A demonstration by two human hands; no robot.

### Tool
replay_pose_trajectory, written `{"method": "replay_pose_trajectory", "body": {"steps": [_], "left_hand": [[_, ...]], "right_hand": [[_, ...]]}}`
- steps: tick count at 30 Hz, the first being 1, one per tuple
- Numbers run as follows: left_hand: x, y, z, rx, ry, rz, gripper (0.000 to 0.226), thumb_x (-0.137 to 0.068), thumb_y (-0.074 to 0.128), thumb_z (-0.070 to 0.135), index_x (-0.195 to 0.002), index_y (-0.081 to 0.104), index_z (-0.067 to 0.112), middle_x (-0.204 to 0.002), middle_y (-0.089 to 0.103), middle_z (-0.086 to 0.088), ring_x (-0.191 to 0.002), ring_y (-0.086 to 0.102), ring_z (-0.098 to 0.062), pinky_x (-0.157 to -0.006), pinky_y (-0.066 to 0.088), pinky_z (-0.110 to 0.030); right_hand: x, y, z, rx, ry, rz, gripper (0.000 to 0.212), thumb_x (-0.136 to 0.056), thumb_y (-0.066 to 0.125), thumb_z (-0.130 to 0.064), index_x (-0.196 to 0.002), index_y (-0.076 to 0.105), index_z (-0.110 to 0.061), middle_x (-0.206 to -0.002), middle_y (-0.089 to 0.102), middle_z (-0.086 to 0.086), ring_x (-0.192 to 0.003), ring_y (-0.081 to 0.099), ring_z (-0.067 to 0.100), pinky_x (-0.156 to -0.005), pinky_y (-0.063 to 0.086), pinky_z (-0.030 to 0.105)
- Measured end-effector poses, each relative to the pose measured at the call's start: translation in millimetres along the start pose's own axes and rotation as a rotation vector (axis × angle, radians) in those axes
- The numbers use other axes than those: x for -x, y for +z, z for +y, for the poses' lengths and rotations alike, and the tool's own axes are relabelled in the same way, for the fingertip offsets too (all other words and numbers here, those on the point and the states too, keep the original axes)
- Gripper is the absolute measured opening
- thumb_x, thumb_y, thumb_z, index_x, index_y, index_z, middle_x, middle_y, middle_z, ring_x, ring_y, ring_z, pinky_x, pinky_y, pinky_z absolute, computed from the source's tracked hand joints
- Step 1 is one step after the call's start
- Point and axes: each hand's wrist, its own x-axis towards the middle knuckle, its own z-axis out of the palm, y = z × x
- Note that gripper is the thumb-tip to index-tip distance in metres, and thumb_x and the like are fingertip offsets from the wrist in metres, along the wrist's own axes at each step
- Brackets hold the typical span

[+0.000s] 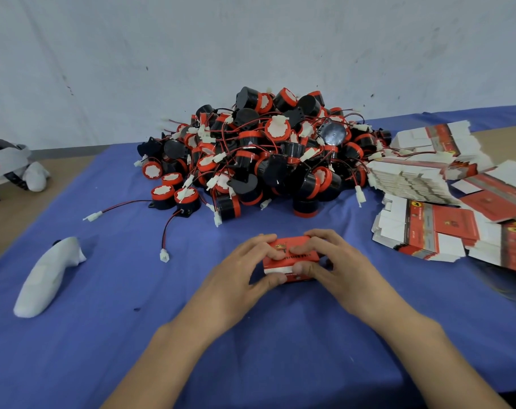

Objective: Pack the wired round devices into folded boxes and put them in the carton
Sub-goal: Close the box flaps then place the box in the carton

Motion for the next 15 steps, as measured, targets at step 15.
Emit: {"method": "replay_pose_trajectory", "body": {"steps": [15], "left_hand": [[-6.4,-0.7,6.1,0.309,-0.073,0.115,0.031,-0.097,0.063,0.031,-0.106,0.064,0.06,-0.133,0.057,0.027,-0.126,0.052,0.003,-0.102,0.05,-0.034]], "right_hand": [[1.9,1.0,-5.8,-0.11,-0.027,0.085,0.035,-0.087,0.044,-0.07,-0.111,0.064,-0.055,-0.118,0.059,-0.026,-0.104,0.06,-0.001,-0.083,0.045,0.012]]}}
